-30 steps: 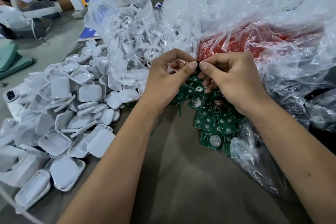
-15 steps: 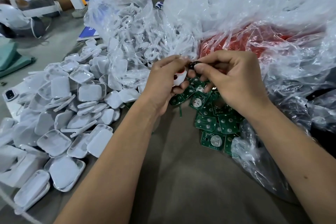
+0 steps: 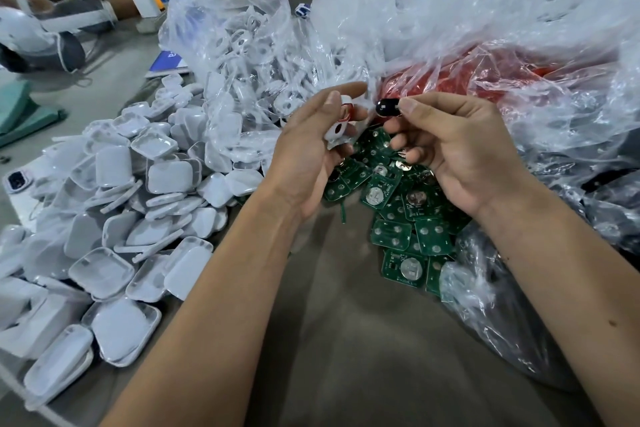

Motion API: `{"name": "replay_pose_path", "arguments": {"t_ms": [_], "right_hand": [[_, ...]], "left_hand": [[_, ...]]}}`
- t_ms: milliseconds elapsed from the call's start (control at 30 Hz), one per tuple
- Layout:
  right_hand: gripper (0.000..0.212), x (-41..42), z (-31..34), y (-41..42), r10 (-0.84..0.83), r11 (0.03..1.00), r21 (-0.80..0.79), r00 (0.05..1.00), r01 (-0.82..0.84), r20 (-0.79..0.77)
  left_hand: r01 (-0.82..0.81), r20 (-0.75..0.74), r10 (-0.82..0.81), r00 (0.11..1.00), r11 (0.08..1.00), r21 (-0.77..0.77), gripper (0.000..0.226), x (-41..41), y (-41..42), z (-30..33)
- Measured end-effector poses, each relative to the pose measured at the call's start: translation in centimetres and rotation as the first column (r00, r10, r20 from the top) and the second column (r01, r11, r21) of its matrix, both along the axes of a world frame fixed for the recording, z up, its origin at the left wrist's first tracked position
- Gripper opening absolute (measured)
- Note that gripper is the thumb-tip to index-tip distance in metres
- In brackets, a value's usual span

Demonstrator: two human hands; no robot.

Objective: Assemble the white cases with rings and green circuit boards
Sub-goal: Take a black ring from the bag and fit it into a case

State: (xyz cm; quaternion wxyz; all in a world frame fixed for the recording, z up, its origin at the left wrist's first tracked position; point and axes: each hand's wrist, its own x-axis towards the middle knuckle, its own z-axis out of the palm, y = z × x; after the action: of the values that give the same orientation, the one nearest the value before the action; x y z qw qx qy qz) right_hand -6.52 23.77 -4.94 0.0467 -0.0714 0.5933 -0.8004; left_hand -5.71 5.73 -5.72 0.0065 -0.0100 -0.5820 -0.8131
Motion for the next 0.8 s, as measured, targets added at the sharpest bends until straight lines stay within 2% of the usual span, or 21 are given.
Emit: {"name": "replay_pose_path", "arguments": {"t_ms": [67, 167, 267, 333, 467, 600, 700, 800], "right_hand": [[0.007, 0.0, 0.1, 0.0, 0.011, 1.000, -0.015, 1.000, -0.010, 0.010], [0.009, 0.1, 0.0, -0.2, 0.004, 1.000, 0.005, 1.000, -0.004, 0.007], [0.027, 0.2, -0.2, -0.4, -0.039, 0.999, 0.024, 0.999, 0.039, -0.016], [0.030, 0.2, -0.2, -0.4, -0.061, 0.997, 0.036, 0.998, 0.062, -0.035], [0.030, -0.1, -0.3, -0.1, -0.055, 0.997, 0.043, 0.996, 0.058, -0.064], [0.018, -0.2, -0.7, -0.2, -0.024, 0.999, 0.036, 0.996, 0.027, -0.086], [0.024, -0.3, -1.0, -0.3, -0.083, 0.991, 0.091, 0.989, 0.095, -0.125], [0.014, -0.4, -1.2, -0.5, -0.104, 0.984, 0.126, 0.977, 0.129, -0.187]], "left_hand": [[-0.034, -0.031, 0.032, 0.999, 0.997, -0.074, 0.025, 0.1, 0.1, -0.1], [-0.134, -0.134, 0.100, 0.986, 0.953, -0.273, 0.027, 0.2, 0.3, -0.5], [-0.151, -0.168, 0.094, 0.981, 0.915, -0.374, 0.030, 0.3, 0.5, -0.8], [-0.152, -0.174, 0.086, 0.981, 0.898, -0.413, 0.033, 0.4, 0.5, -0.9], [-0.099, -0.143, 0.048, 0.989, 0.919, -0.382, 0.038, 0.2, 0.8, -1.0], [-0.074, -0.138, 0.025, 0.990, 0.930, -0.361, 0.046, 0.1, 1.1, -1.1], [-0.082, -0.156, 0.024, 0.988, 0.922, -0.380, 0.043, 0.2, 1.4, -1.3], [-0.109, -0.155, 0.054, 0.986, 0.921, -0.374, 0.036, 0.1, 1.5, -1.3]]}}
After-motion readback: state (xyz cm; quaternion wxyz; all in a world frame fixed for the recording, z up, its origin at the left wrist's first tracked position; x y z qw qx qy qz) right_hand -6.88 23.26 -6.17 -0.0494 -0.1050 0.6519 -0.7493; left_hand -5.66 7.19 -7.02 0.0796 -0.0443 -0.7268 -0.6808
